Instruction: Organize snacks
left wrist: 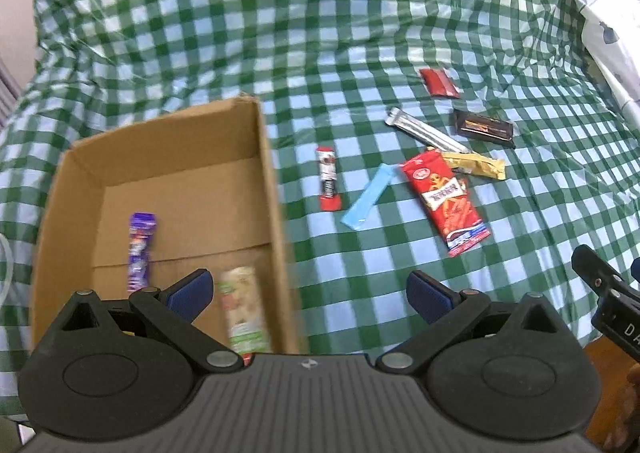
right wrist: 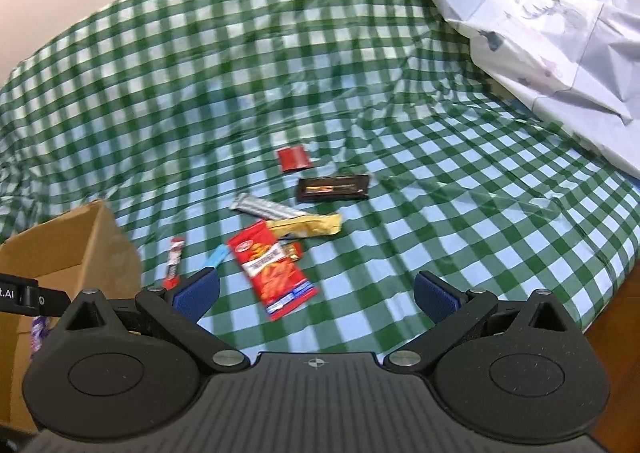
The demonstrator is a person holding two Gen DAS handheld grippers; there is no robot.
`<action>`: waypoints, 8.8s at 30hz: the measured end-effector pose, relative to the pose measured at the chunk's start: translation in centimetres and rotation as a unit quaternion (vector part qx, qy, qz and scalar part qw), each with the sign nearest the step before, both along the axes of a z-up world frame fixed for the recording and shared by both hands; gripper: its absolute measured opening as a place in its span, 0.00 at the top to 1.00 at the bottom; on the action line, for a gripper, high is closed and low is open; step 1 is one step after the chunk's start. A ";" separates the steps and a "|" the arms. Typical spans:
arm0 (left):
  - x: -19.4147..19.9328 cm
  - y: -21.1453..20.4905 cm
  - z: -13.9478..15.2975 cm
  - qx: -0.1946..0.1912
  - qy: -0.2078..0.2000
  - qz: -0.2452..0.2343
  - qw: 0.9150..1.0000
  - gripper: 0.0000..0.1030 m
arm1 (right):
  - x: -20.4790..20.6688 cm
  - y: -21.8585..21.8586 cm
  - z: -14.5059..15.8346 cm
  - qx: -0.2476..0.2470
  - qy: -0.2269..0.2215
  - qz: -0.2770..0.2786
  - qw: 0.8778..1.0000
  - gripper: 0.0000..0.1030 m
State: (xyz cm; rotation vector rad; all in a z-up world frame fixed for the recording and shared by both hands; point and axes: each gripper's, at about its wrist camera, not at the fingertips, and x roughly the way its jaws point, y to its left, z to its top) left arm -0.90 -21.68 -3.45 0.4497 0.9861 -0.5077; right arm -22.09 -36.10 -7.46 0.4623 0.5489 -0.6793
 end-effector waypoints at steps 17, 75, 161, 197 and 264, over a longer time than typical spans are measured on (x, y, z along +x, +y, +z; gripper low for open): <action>6.6 -17.1 -13.6 0.021 0.166 0.035 0.985 0.00 | 14.2 -19.6 -9.7 -0.058 0.088 0.134 0.985 0.01; -1.1 10.4 4.0 -0.122 0.053 0.043 0.990 0.56 | 4.4 5.0 1.3 -0.010 -0.031 0.221 0.975 0.62; 3.7 26.4 2.7 -0.110 0.013 0.118 0.987 0.57 | 11.1 22.4 4.8 -0.022 0.018 0.331 0.943 0.62; 10.0 22.9 -3.6 -0.039 0.046 0.092 0.994 0.50 | 19.6 20.4 -0.1 0.024 0.057 0.295 0.953 0.61; -6.2 29.0 3.6 -0.039 -0.069 0.120 0.990 0.00 | 2.9 26.9 6.9 -0.042 0.009 0.279 0.959 0.01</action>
